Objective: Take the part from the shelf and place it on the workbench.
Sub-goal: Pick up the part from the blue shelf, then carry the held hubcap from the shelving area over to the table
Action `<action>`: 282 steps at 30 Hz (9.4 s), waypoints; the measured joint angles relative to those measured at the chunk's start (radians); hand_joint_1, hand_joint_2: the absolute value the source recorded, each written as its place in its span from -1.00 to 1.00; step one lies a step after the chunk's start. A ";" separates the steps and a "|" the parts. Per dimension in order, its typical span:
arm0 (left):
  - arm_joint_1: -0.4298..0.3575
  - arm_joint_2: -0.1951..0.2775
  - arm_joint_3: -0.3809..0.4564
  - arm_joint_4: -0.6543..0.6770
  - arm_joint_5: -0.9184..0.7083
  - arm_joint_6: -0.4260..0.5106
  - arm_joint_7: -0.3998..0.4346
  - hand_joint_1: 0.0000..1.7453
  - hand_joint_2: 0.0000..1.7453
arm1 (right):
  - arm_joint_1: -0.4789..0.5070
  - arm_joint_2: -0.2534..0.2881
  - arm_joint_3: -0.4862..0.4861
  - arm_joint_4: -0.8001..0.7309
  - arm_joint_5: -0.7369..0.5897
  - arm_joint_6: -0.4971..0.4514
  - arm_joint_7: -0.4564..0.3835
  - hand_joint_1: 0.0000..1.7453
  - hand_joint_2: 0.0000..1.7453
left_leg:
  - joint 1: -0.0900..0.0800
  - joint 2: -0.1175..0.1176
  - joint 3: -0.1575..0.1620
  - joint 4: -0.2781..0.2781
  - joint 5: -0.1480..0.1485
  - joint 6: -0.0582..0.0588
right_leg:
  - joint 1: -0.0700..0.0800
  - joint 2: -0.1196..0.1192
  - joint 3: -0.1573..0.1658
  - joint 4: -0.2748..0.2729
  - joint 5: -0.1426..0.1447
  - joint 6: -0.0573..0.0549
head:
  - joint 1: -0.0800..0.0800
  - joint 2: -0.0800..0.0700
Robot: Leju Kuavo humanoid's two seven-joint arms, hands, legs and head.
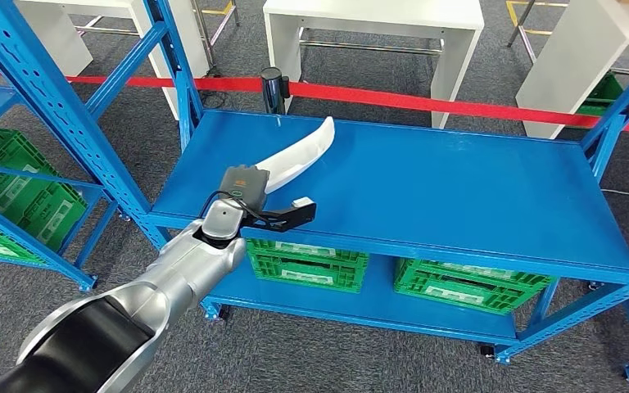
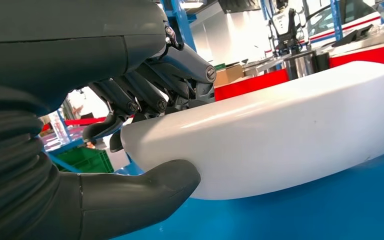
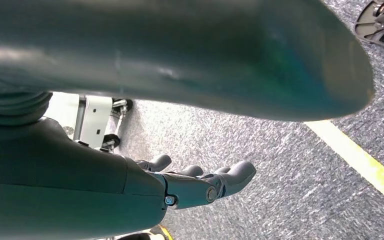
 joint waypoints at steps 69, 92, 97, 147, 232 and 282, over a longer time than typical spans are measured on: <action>0.101 -0.148 0.251 -0.217 0.937 0.192 -0.783 1.00 1.00 | 0.035 -0.006 -0.075 0.000 -0.009 -0.023 -0.025 -1.00 -1.00 | -0.002 0.000 0.000 0.002 -0.003 0.004 | -0.006 0.000 0.001 -0.001 -0.001 0.004 | 0.000 0.000; 0.153 -0.107 0.002 -0.360 1.222 0.216 -0.784 1.00 1.00 | 0.056 -0.004 -0.107 0.000 -0.010 -0.028 -0.032 -1.00 -1.00 | 0.005 0.004 -0.039 0.018 0.032 -0.001 | -0.012 0.006 0.016 0.031 -0.031 0.017 | 0.001 0.000; 0.153 -0.086 -0.020 -0.389 1.255 0.229 -0.784 1.00 1.00 | 0.058 -0.004 -0.107 0.000 -0.006 -0.028 -0.037 -1.00 -1.00 | 0.011 0.006 -0.091 0.150 -0.084 -0.033 | -0.017 0.000 -0.016 0.024 0.001 -0.017 | -0.004 0.000; 0.170 -0.027 -0.051 -0.485 1.295 0.245 -0.784 1.00 1.00 | 0.070 -0.008 -0.153 0.000 -0.018 -0.023 -0.065 -1.00 -1.00 | 0.005 0.018 0.005 -0.007 0.000 0.030 | -0.018 -0.002 -0.149 0.285 -0.065 0.044 | -0.011 0.000; 0.194 0.005 -0.052 -0.458 1.257 0.246 -0.784 1.00 1.00 | 0.060 0.000 -0.155 0.001 0.034 -0.011 -0.083 -1.00 -1.00 | 0.000 0.009 0.113 -0.021 -0.105 0.010 | -0.015 -0.012 -0.089 -0.008 0.098 0.024 | -0.012 0.000; 0.203 0.020 -0.050 -0.464 1.230 0.260 -0.784 1.00 1.00 | 0.056 0.009 -0.127 0.001 0.091 -0.027 -0.073 -1.00 -1.00 | 0.006 -0.006 -0.073 0.169 -0.112 -0.027 | -0.011 -0.023 0.012 -0.012 0.001 -0.020 | -0.018 0.000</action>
